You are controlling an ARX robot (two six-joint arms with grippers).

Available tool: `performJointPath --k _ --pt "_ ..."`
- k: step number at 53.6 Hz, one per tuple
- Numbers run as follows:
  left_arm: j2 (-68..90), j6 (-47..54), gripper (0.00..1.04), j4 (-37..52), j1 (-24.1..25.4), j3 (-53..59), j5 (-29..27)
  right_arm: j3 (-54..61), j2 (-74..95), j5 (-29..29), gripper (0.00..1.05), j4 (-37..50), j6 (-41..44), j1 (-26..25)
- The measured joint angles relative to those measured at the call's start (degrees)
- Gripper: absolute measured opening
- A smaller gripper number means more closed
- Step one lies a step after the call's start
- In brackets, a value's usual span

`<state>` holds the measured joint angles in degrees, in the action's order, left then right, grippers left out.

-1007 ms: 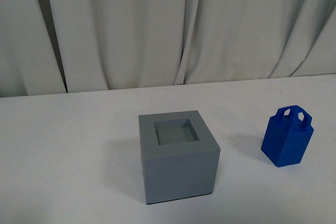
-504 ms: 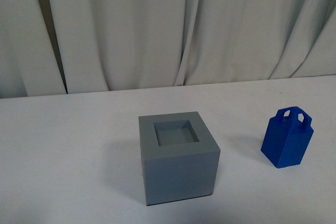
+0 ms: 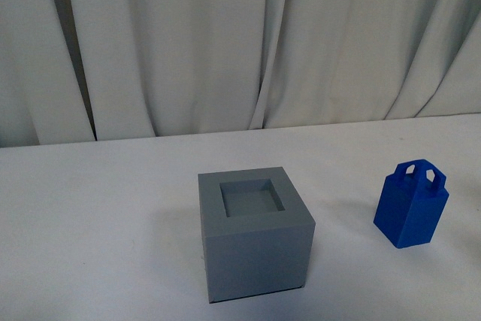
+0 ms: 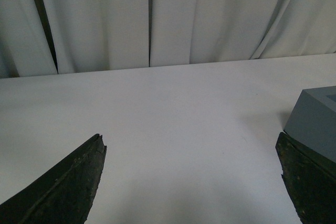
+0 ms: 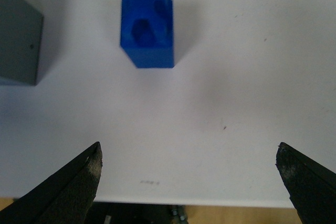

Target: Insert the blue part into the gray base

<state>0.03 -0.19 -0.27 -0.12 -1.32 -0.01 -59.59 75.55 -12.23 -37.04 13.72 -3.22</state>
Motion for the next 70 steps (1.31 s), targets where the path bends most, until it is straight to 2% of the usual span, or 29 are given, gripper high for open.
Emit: performJointPath --k 14,22,28,33,36,49,59,70 --pt "0.00 0.00 0.99 0.00 0.00 0.00 0.00 -8.57 7.85 -0.04 0.97 -2.49 3.82 2.34" --pt "0.00 0.00 0.99 0.00 0.00 0.00 0.00 -11.37 10.21 -1.84 0.97 -3.21 12.57 2.62" --pt "0.00 0.00 0.99 0.00 0.00 0.00 0.00 -15.23 12.46 -6.51 0.97 -7.52 24.20 2.34" --pt "0.00 0.00 0.99 0.00 0.00 0.00 0.00 -18.43 14.60 -7.41 0.97 -12.09 33.09 2.54" --pt "0.00 0.00 0.99 0.00 0.00 0.00 0.00 -21.44 16.90 -6.58 0.97 -16.20 39.95 2.84" --pt "0.00 0.00 0.99 0.00 0.00 0.00 0.00 -32.83 25.42 -1.29 0.97 -25.70 55.15 4.13" --pt "0.00 0.00 0.99 0.00 0.00 0.00 0.00 -42.82 32.57 3.41 0.97 -33.22 61.61 6.54" --pt "0.00 0.00 0.99 0.00 0.00 0.00 0.00 -51.87 39.36 6.93 0.97 -37.94 63.52 8.87"
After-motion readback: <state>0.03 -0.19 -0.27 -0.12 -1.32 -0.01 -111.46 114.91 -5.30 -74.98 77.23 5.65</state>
